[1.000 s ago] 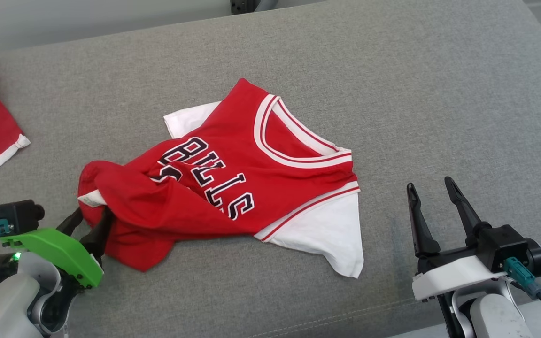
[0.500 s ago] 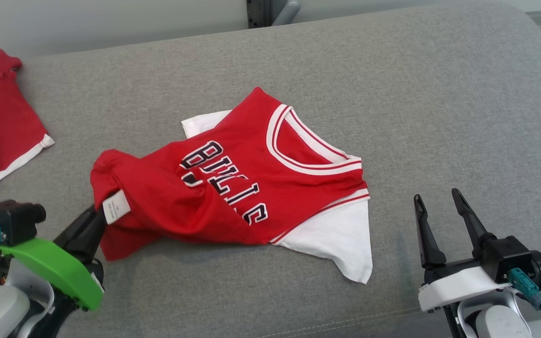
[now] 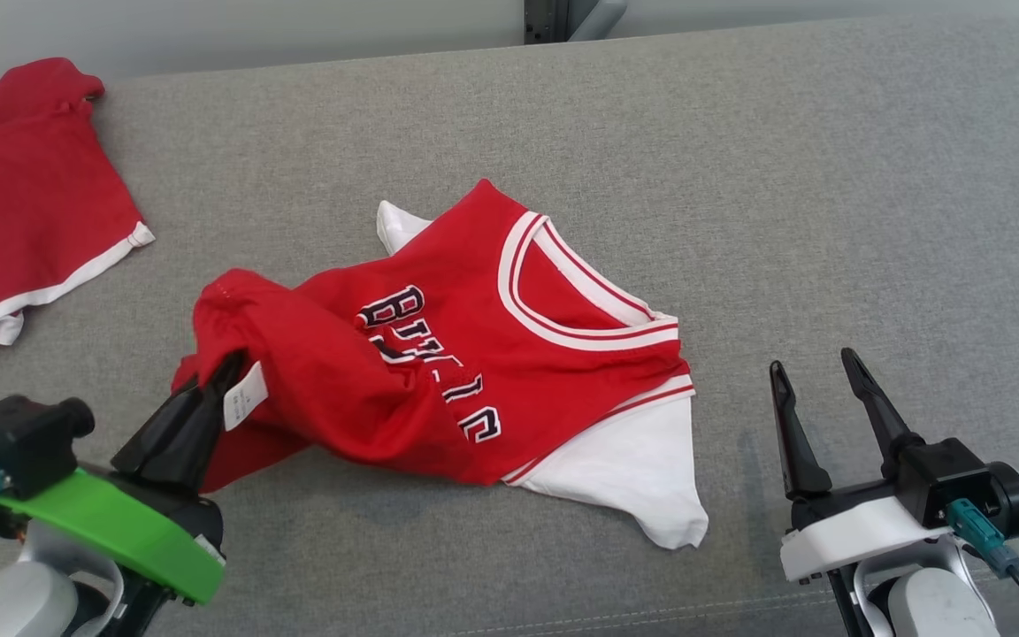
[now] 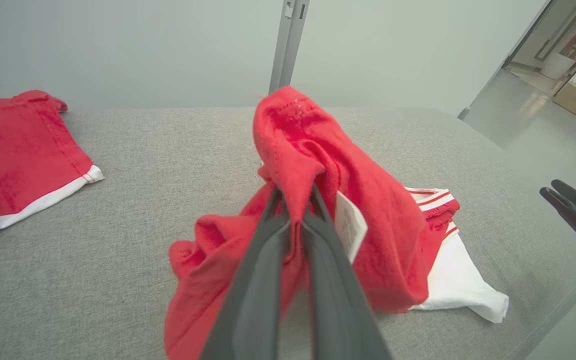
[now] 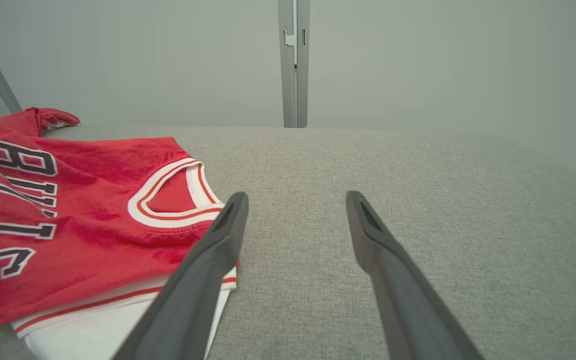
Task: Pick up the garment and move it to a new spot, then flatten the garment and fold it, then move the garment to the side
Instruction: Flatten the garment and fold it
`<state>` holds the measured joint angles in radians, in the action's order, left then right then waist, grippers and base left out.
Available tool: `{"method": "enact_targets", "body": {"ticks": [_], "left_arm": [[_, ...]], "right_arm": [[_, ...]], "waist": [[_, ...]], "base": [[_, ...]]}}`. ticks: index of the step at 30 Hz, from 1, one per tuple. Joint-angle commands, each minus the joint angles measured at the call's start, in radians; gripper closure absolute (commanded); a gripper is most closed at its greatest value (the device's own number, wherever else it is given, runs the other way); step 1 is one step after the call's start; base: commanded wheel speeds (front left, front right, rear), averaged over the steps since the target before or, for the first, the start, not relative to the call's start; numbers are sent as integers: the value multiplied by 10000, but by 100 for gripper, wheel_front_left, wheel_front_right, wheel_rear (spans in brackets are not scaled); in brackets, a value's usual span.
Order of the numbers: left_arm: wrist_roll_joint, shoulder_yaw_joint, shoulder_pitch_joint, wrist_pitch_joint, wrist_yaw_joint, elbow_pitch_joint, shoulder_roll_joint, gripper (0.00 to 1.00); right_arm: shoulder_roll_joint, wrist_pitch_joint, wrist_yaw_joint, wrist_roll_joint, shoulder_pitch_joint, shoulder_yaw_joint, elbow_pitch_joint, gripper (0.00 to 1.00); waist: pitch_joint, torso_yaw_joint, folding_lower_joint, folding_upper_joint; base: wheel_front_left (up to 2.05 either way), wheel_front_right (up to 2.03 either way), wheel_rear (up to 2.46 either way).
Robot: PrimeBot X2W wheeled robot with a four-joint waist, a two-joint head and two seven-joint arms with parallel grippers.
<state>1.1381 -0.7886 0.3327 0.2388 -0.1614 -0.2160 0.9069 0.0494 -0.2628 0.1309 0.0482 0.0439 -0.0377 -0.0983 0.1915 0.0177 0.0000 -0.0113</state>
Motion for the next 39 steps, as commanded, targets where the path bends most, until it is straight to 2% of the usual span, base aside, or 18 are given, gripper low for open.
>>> {"method": "enact_targets", "body": {"ticks": [1,3,7,9,10,12,13,16,17,18,19,22,25,29,31,36,39], "left_arm": [[-74,-30,319,-117,48,-63,-136,100],[-311,-201,711,-397,29,-73,-411,100],[-703,-748,1707,-1176,259,457,-1356,100],[-834,-1101,2273,-1538,470,1049,-2056,100],[-1050,-1437,2794,-1800,715,1869,-2730,100],[-1279,-1712,3216,-1886,945,2871,-3322,100],[-1333,-1793,3383,-1853,1032,3463,-3586,84],[-1746,-2136,3773,-1730,1356,5099,-4130,53],[-1914,-2210,3888,-1644,1431,5566,-4204,10],[-1914,-2210,3888,-1644,1431,5566,-4204,10],[-1919,-2251,3951,-1569,1512,6013,-4309,0],[-1812,-2223,4033,-1396,1718,6727,-4550,0],[-1801,-2309,4079,-1588,1862,6907,-4436,0],[-1585,-2475,3997,-2178,2184,6413,-4226,0],[-1496,-2632,3933,-2606,2319,5688,-3930,0],[-1452,-2783,3585,-2983,2120,3917,-3371,0],[-1507,-2702,3553,-3069,1794,3342,-3149,0]], "right_arm": [[19,-31,-3,-75,123,-48,-24,0],[23,-31,-3,-68,177,-113,-44,0],[20,-31,-3,66,347,-238,-49,0],[19,-33,-3,151,440,-306,-63,0],[23,-31,-3,249,510,-352,-69,0],[20,-31,-3,345,583,-393,-62,0],[20,-33,-3,365,616,-407,-57,0],[20,-31,-3,431,654,-417,-48,0],[19,-31,-3,457,659,-404,-41,0],[19,-31,-3,457,659,-404,-41,0],[19,-31,-3,486,655,-371,-36,0],[17,-31,-3,502,509,-216,13,0],[14,-31,-3,473,393,-137,14,0],[14,-31,-3,495,398,-160,-3,0],[20,-33,-3,489,475,-235,-21,0],[19,-31,-3,445,394,-244,-72,0],[19,-31,-3,425,345,-256,-83,0]], "waist": [[48,-45,0,113],[108,-151,0,113],[319,-482,0,113],[446,-714,0,113],[571,-964,0,113],[688,-1222,0,113],[745,-1356,0,113],[880,-1701,0,113],[908,-1792,0,113],[908,-1792,0,113],[921,-1868,0,113],[925,-1915,0,113],[895,-1827,0,113],[813,-1589,0,113],[744,-1477,0,113],[600,-1391,0,113],[603,-1387,0,113]], "base": [[0,0,0],[0,0,0],[0,0,0],[0,0,0],[0,0,0],[0,0,0],[0,0,0],[0,0,0],[0,0,0],[0,0,0],[0,0,0],[0,0,0],[0,0,0],[0,0,0],[0,0,0],[0,0,0],[0,0,0]]}}
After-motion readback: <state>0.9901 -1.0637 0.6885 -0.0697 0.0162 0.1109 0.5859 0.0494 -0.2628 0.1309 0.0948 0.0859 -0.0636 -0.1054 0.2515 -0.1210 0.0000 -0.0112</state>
